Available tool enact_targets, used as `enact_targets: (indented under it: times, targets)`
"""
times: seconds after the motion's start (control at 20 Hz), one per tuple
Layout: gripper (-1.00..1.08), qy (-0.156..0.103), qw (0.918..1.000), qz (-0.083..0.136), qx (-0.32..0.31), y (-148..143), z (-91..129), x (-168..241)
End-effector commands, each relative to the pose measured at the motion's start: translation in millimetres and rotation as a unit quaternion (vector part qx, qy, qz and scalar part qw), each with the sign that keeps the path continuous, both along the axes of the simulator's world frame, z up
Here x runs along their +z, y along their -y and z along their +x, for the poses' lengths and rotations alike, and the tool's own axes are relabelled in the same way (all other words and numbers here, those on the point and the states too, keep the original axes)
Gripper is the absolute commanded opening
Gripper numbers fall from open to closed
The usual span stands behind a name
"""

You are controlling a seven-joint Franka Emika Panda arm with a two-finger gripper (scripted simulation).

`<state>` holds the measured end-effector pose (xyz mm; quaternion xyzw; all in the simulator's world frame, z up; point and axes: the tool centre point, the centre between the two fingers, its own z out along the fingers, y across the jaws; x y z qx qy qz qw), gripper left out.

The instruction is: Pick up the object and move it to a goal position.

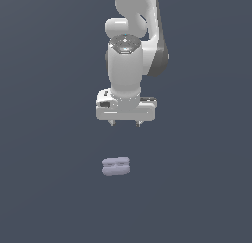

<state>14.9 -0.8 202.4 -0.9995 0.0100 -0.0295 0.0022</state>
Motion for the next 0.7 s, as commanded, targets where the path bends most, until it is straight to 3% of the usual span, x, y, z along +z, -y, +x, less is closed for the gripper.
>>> enact_targets:
  times: [0.0, 0.65]
  targets:
    - [1.00, 0.000, 1.0000, 0.000, 0.000, 0.0, 0.0, 0.0]
    - [1.00, 0.002, 0.9996, -0.006, 0.028, -18.7, 2.4, 13.5]
